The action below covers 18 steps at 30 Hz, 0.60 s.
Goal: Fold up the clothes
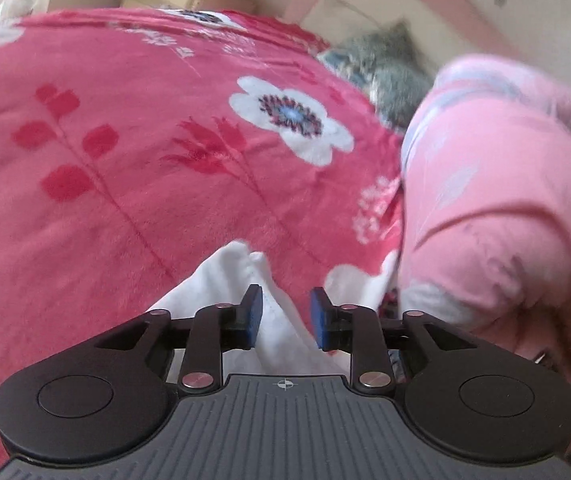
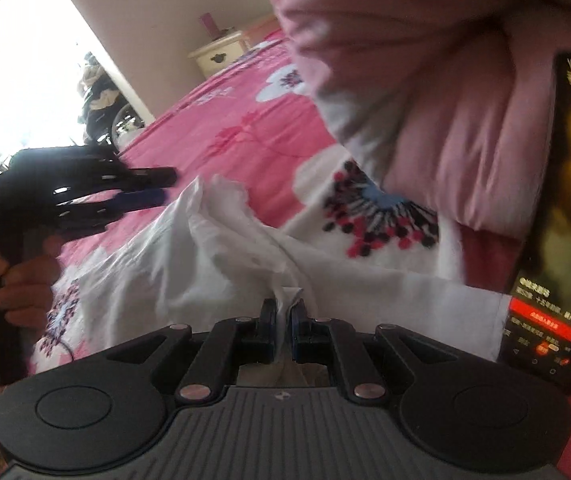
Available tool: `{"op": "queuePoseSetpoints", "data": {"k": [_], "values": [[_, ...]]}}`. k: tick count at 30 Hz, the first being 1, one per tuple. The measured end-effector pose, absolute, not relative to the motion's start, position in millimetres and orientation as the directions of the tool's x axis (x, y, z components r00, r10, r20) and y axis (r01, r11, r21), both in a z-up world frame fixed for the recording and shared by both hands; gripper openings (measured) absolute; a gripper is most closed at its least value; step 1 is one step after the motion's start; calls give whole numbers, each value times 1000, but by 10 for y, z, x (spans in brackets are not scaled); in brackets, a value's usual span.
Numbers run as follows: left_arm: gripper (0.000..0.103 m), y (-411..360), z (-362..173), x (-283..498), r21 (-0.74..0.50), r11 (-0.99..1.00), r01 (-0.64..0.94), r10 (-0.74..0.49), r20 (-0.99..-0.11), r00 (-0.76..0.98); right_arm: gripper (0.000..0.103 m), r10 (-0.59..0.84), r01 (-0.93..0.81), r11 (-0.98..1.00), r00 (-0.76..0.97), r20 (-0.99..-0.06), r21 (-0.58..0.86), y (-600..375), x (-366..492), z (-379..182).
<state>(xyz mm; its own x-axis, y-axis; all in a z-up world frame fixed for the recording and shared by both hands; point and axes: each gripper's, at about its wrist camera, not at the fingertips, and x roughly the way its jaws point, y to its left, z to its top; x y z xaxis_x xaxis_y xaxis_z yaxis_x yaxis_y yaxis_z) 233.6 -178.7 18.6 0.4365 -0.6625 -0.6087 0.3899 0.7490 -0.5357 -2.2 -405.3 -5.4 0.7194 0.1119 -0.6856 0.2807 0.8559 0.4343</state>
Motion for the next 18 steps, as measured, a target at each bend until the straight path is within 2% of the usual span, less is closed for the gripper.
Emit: {"op": "queuePoseSetpoints", "data": {"k": [4,10,14,18], "values": [[30,-1290,315,2150,-580,723,374,-687,-548,478,8,94,290,853,732,-674,434,-4099,-33,-53],[36,-650,272,1726,-523,779,346,-622,-579,526,8,42,371,810,735,-677,454,-4293,-40,-141],[37,-482,59,1628,-564,779,276,-618,-614,491,17,-7,393,811,747,-665,433,-4346,-93,-91],[40,-561,-52,1689,-576,777,254,-620,-630,468,26,-130,371,860,823,-552,351,-4212,-304,295]]}}
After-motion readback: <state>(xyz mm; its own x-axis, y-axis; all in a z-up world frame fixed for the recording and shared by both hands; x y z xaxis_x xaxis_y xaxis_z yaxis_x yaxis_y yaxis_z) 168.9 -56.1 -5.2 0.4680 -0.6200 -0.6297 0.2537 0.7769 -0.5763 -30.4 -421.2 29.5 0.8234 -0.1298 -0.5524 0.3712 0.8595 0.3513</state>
